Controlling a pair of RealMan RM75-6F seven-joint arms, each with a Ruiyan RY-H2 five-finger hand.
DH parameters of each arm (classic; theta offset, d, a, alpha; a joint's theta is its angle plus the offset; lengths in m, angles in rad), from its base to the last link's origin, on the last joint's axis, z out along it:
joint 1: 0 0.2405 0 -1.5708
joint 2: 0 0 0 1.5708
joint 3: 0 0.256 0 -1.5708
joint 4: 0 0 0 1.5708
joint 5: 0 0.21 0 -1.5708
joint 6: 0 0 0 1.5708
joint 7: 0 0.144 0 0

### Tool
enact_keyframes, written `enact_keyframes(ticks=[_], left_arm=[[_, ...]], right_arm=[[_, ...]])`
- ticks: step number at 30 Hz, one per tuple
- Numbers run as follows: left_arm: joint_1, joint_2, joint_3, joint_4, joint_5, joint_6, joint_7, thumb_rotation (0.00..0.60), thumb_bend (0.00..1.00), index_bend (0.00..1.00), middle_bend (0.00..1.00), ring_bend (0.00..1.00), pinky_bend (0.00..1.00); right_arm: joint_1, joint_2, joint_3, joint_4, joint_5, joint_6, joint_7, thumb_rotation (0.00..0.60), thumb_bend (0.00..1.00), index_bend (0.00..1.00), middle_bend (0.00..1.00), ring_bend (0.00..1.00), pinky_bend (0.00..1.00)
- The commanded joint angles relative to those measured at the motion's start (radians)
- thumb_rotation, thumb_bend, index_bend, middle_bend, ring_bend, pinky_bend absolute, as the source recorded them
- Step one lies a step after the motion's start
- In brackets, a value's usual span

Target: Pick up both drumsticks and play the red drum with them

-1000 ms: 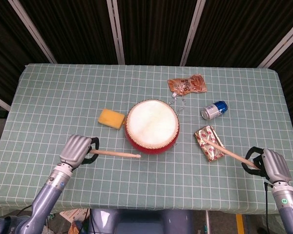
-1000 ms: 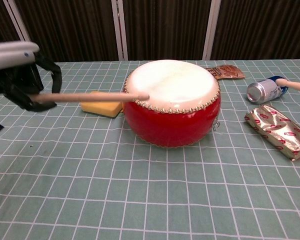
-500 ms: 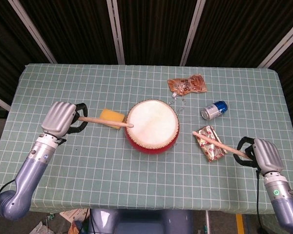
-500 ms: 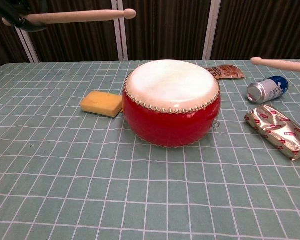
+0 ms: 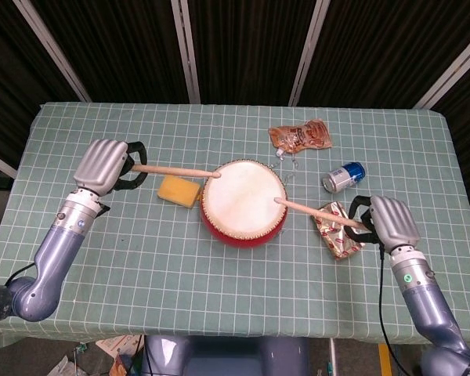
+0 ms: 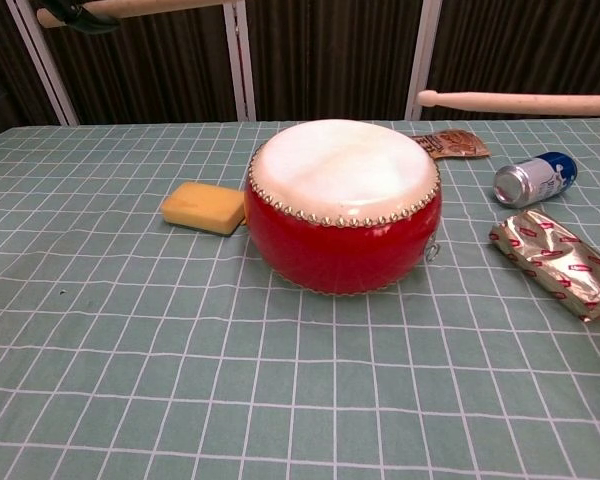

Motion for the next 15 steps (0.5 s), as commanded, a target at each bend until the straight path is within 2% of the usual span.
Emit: enact_keyframes(ticks=[1, 6, 9, 12, 15], left_arm=[[-0.001, 0.015, -0.008, 0.013, 0.020, -0.014, -0.028, 0.600, 0.50, 0.77, 1.00, 1.00, 1.00], [0.002, 0.031, -0.018, 0.038, 0.054, -0.035, -0.095, 0.600, 0.50, 0.77, 1.00, 1.00, 1.00], [0.007, 0.033, -0.018, 0.056, 0.075, -0.043, -0.131, 0.600, 0.50, 0.77, 1.00, 1.00, 1.00], [0.014, 0.039, -0.010, 0.075, 0.104, -0.053, -0.167, 0.600, 0.50, 0.77, 1.00, 1.00, 1.00], [0.024, 0.051, 0.003, 0.087, 0.133, -0.063, -0.195, 0.600, 0.50, 0.77, 1.00, 1.00, 1.00]], right_arm=[[0.030, 0.008, 0.047, -0.004, 0.035, 0.017, -0.001, 0.600, 0.58, 0.98, 1.00, 1.00, 1.00], [0.053, 0.035, 0.147, -0.019, 0.073, 0.050, 0.088, 0.600, 0.58, 0.98, 1.00, 1.00, 1.00], [0.063, 0.034, 0.177, -0.019, 0.086, 0.052, 0.130, 0.600, 0.58, 0.98, 1.00, 1.00, 1.00], [0.094, -0.001, 0.155, 0.009, 0.105, 0.032, 0.108, 0.600, 0.58, 0.98, 1.00, 1.00, 1.00], [0.154, -0.094, 0.084, 0.072, 0.132, 0.022, 0.010, 0.600, 0.58, 0.98, 1.00, 1.00, 1.00]])
